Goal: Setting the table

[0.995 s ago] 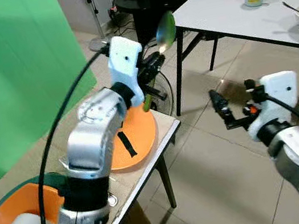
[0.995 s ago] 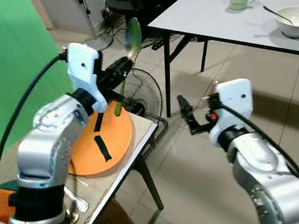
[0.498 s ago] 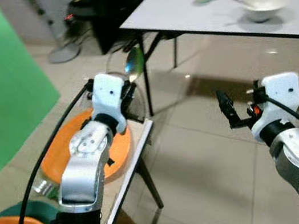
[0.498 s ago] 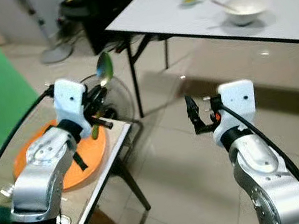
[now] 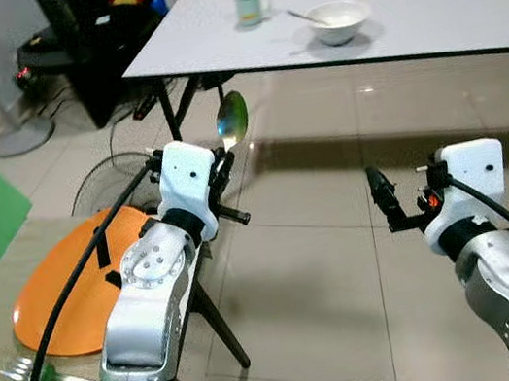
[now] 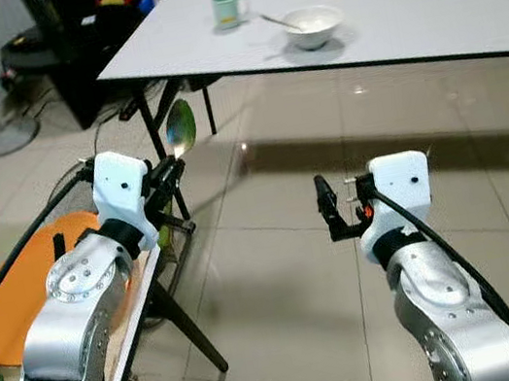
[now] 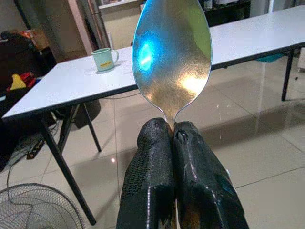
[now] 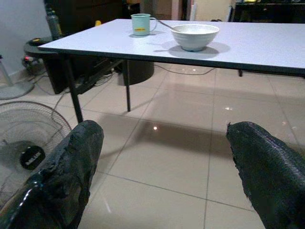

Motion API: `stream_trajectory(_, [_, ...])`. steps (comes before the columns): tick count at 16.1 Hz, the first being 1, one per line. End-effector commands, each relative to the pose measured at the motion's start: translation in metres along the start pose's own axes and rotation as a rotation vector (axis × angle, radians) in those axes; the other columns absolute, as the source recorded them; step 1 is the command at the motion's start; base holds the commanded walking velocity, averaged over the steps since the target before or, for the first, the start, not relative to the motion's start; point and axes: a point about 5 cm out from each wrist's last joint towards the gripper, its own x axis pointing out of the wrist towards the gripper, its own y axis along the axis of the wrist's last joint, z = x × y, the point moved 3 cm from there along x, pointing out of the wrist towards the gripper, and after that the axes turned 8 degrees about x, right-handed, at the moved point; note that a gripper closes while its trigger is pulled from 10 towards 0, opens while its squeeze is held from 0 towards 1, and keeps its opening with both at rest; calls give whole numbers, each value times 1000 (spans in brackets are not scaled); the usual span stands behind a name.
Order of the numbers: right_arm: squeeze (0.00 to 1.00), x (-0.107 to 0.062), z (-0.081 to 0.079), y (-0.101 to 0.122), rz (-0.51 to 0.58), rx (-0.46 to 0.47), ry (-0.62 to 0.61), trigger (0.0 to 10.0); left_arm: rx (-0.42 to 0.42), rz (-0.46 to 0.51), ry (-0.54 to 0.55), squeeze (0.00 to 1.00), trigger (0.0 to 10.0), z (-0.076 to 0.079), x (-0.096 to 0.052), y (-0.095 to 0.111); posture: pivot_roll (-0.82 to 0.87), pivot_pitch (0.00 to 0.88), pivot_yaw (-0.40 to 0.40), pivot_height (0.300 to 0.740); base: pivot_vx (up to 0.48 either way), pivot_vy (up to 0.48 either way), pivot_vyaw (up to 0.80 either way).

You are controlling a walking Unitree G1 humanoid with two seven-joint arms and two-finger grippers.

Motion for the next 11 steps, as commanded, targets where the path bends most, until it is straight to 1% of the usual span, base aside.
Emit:
stream_trajectory(1, [0, 0, 0, -2, -6, -6, -9, 10000, -4, 7, 2, 0, 10000, -2, -2, 2, -3, 0, 92, 740, 304, 0, 0])
stream_trajectory(2, [0, -1, 0, -2, -8, -4, -16, 10000, -13, 5, -1, 0, 10000, -2, -2, 1, -12, 0, 101, 740, 315, 0, -406])
stream_trajectory(5, [0, -3, 4, -2, -4, 1, -33, 10000, -19, 9, -26, 0, 10000, 3, -1, 2, -12, 0, 105, 740, 326, 0, -800])
stream_trajectory(11, [0, -5, 3, 1, 7, 12, -26, 10000, -22, 5, -26, 0, 10000, 2, -2, 1, -17, 0, 107, 740, 336, 0, -800])
